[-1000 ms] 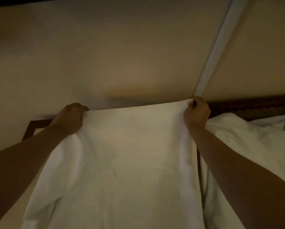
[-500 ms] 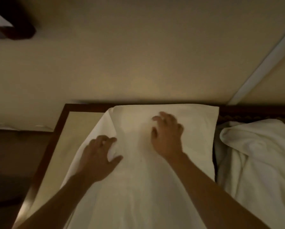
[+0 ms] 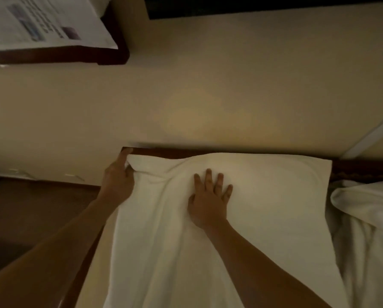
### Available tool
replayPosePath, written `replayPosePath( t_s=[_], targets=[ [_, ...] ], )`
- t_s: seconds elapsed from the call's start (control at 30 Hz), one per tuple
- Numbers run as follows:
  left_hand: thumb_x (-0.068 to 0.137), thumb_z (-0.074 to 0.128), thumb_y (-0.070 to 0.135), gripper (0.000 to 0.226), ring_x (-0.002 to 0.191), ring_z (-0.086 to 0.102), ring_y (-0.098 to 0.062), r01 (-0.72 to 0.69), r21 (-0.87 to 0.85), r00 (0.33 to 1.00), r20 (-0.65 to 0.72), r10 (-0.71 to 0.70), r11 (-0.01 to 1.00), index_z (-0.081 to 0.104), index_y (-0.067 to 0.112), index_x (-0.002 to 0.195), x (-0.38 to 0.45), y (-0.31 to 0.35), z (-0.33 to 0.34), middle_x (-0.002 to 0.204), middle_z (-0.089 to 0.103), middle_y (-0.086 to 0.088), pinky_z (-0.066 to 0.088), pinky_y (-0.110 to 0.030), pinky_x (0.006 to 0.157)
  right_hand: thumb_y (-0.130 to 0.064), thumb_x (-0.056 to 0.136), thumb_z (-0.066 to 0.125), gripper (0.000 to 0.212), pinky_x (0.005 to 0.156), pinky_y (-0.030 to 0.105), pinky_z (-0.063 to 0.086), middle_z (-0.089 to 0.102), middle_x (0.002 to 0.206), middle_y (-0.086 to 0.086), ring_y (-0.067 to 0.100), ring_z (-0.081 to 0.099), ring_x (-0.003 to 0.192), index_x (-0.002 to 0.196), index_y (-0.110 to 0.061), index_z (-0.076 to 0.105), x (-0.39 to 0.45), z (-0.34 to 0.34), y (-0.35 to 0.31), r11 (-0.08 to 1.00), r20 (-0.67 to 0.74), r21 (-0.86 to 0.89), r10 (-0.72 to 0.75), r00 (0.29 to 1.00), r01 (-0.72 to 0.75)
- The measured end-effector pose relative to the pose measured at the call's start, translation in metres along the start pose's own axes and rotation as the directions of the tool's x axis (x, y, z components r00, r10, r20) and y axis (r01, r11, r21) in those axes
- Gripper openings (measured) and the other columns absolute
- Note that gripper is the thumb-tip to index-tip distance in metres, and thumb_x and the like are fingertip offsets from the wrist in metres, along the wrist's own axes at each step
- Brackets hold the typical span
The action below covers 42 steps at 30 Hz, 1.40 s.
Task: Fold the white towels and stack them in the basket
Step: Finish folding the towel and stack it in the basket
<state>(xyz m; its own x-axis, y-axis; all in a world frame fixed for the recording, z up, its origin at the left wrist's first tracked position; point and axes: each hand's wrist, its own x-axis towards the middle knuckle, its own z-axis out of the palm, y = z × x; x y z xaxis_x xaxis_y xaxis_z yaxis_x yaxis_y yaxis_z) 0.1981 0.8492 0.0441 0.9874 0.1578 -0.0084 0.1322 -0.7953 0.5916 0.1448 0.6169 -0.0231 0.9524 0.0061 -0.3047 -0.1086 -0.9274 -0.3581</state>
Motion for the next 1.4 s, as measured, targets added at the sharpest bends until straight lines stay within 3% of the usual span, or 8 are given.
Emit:
replayPosePath(
  t_s=[0.1,0.23,0.37,0.5,0.63,0.83,1.13,1.4],
  targets=[
    [0.101,0.052,0.017,0.024,0.107,0.061,-0.032,0.128,0.042,0.991,0.040,-0.130,0.991,0.065,0.022,0.122,0.044,-0.033,-0.008,0.119,0.067,-0.010,0.045,-0.033,0.085,-0.048,0.101,0.025,0.067,0.118,0.063,-0.014,-0.021,0.167,0.001,0.034,-0.027,0.150,0.160,-0.035,-0.005,0.006,0.010,-0.004,0.998,-0.055,0.011,0.066,0.996,-0.065],
    [0.093,0.065,0.009,0.012,0.077,0.058,-0.026,0.332,-0.158,0.921,0.265,-0.284,0.930,0.070,0.017,0.087,0.083,-0.050,-0.011,0.086,0.065,-0.010,0.044,-0.029,0.061,-0.053,0.099,0.020,0.068,0.120,0.061,-0.012,-0.017,0.168,0.000,0.032,-0.022,0.152,0.160,-0.037,-0.005,0.005,0.022,-0.001,0.995,-0.137,-0.065,0.067,0.988,-0.076],
    [0.084,0.067,-0.007,0.017,0.087,0.062,-0.024,0.497,-0.319,0.844,0.394,-0.364,0.807,0.073,0.009,0.082,0.125,-0.058,-0.022,0.090,0.067,-0.011,0.052,-0.032,0.070,-0.052,0.098,0.018,0.067,0.121,0.060,-0.010,-0.016,0.168,-0.003,0.030,-0.021,0.153,0.159,-0.039,-0.007,0.007,0.023,-0.006,0.989,-0.149,-0.102,0.091,0.985,-0.107],
    [0.085,0.070,-0.002,0.021,0.081,0.062,-0.016,0.326,-0.137,0.914,0.298,-0.274,0.936,0.074,0.016,0.076,0.145,-0.060,-0.017,0.088,0.070,-0.003,0.053,-0.028,0.076,-0.052,0.098,0.020,0.067,0.121,0.059,-0.009,-0.012,0.169,-0.005,0.028,-0.018,0.154,0.159,-0.041,-0.004,0.008,0.024,-0.008,0.984,-0.156,-0.116,0.116,0.981,-0.135],
    [0.088,0.068,0.006,0.014,0.093,0.065,-0.020,0.121,-0.050,0.992,0.041,-0.119,0.991,0.075,0.017,0.094,0.149,-0.062,-0.011,0.101,0.073,-0.002,0.051,-0.026,0.086,-0.052,0.097,0.020,0.066,0.122,0.057,-0.008,-0.011,0.169,-0.007,0.026,-0.016,0.154,0.159,-0.042,-0.002,0.007,0.024,-0.011,0.979,-0.156,-0.129,0.134,0.979,-0.155],
    [0.101,0.054,0.041,0.049,0.108,0.061,-0.040,0.136,0.084,0.975,0.165,-0.148,0.987,0.042,0.014,0.140,0.119,-0.075,0.005,0.124,0.058,-0.020,0.048,-0.039,0.080,-0.052,0.098,0.023,0.067,0.122,0.058,-0.006,-0.009,0.169,-0.007,0.025,-0.015,0.155,0.159,-0.041,-0.001,0.008,0.027,-0.010,0.978,-0.163,-0.133,0.139,0.977,-0.162],
    [0.107,0.036,0.039,0.039,0.101,0.062,-0.043,-0.116,0.174,0.982,0.171,0.086,0.978,0.031,0.021,0.142,0.085,-0.094,0.014,0.117,0.064,-0.019,0.043,-0.041,0.072,-0.051,0.096,0.020,0.067,0.123,0.058,-0.002,-0.003,0.170,-0.006,0.026,-0.009,0.155,0.160,-0.039,0.004,0.010,0.028,-0.007,0.973,-0.186,-0.148,0.145,0.972,-0.174],
    [0.100,0.047,0.053,0.071,0.114,0.058,-0.038,0.009,0.144,0.991,0.132,-0.028,0.990,0.015,0.024,0.157,0.010,-0.099,0.005,0.143,0.044,-0.014,0.050,-0.046,0.082,-0.044,0.101,0.029,0.064,0.120,0.064,-0.004,-0.007,0.169,-0.006,0.028,-0.011,0.155,0.160,-0.035,0.007,0.018,0.019,-0.005,0.973,-0.101,-0.143,0.170,0.980,-0.183]
  ],
)
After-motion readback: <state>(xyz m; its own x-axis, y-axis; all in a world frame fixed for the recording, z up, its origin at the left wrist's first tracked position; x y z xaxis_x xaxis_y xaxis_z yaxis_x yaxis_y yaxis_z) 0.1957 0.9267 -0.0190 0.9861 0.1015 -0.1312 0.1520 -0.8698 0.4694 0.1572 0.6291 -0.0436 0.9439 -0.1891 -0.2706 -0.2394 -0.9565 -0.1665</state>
